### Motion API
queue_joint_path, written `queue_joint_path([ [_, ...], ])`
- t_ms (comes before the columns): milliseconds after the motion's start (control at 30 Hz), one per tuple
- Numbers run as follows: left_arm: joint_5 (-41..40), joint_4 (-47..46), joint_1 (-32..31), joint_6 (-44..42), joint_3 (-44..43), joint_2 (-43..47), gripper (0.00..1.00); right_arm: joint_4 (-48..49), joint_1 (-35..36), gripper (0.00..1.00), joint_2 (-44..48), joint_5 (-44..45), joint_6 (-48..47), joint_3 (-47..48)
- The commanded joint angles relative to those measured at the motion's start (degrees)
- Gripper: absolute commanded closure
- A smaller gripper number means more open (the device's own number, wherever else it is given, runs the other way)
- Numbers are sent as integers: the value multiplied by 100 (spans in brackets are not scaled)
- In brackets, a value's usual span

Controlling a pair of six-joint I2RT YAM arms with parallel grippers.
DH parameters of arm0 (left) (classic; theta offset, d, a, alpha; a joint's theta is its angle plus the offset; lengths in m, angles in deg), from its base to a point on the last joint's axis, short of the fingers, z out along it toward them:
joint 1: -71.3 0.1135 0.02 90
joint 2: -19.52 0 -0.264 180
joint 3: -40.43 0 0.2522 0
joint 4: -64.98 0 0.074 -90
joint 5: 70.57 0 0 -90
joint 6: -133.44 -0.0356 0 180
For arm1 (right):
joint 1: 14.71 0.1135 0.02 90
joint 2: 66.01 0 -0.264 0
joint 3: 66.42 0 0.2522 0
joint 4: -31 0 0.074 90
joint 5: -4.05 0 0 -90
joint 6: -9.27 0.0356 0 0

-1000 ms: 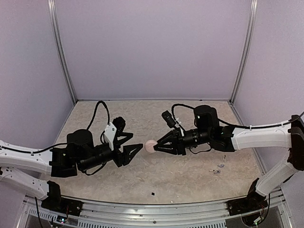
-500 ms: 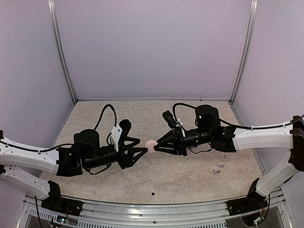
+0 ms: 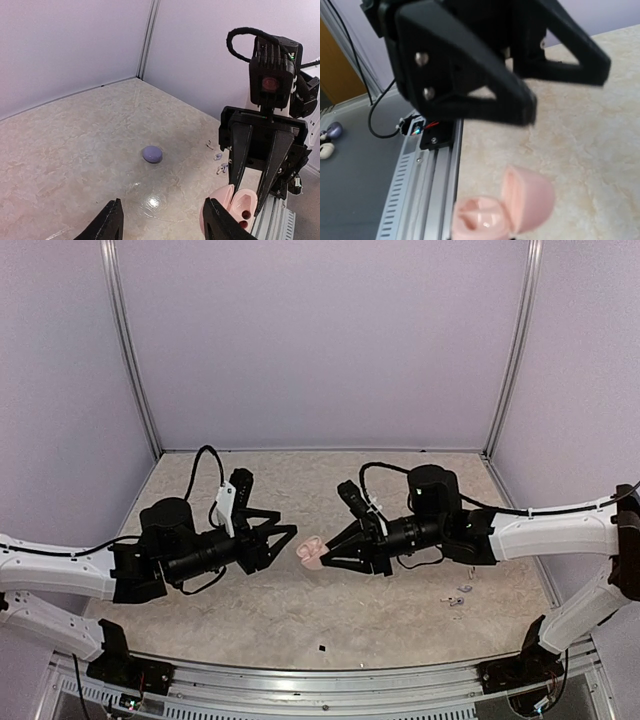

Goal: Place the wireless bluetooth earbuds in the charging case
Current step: Open the charging case, then pass from the right arm to the left

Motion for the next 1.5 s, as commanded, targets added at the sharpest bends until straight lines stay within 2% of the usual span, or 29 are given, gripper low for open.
queue_joint_path([
  [0, 16, -364, 62, -56, 225, 313, 43, 337, 32, 100, 205, 103, 89, -94],
  [100, 211, -910, 62, -146, 670, 662, 39, 841, -64, 100, 265, 165, 412, -264],
  [267, 477, -1984, 69, -254, 1316, 930, 36, 2224, -262, 100, 455, 276, 1035, -627],
  [433, 1301, -2558, 61, -349, 1182, 521, 38, 3137, -264, 100, 510, 547, 1270, -748],
  [633, 1900, -3545, 52, -86, 910, -222, 41, 4249, -256, 100, 373, 606, 1797, -881],
  [867, 1960, -4319, 0, 62, 528, -908, 44, 4658, -114, 100, 44, 446, 1891, -782],
  [1067, 1975, -4381, -39, 85, 117, -1348, 47, 4767, -57, 100, -47, 446, 1869, -719],
  [1467, 2014, -4431, -61, 148, -253, -1689, 55, 5198, -3, 100, -268, 467, 1964, -690],
])
